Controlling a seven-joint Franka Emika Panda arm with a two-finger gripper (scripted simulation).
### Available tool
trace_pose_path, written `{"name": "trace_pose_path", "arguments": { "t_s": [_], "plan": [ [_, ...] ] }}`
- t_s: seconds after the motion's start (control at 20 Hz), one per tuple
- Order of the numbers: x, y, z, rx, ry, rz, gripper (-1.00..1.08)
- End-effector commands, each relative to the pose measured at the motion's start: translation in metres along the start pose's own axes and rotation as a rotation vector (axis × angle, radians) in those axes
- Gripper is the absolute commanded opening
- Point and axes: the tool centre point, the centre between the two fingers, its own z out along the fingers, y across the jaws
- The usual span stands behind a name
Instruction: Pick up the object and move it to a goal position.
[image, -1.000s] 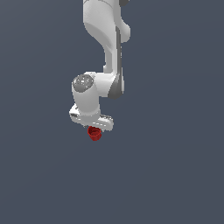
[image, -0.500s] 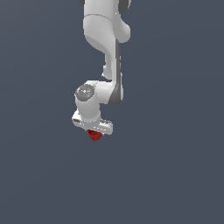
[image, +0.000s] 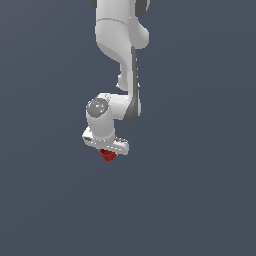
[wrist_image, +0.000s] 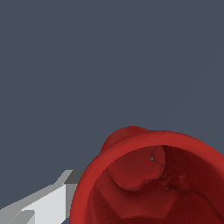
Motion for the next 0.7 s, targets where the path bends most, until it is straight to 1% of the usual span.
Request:
{"name": "trace_pose_path", "arguments": {
  "t_s": [0.0, 0.35, 0.65],
  "plan": [
    [0.0, 0.0, 0.001, 0.0, -0.001, 0.0, -1.0],
    [0.003, 0.0, -0.003, -0.001, 0.008, 0.009, -1.0],
    [0.021, -0.001, -0.021, -0.009, 0.049, 0.057, -1.0]
  ]
}}
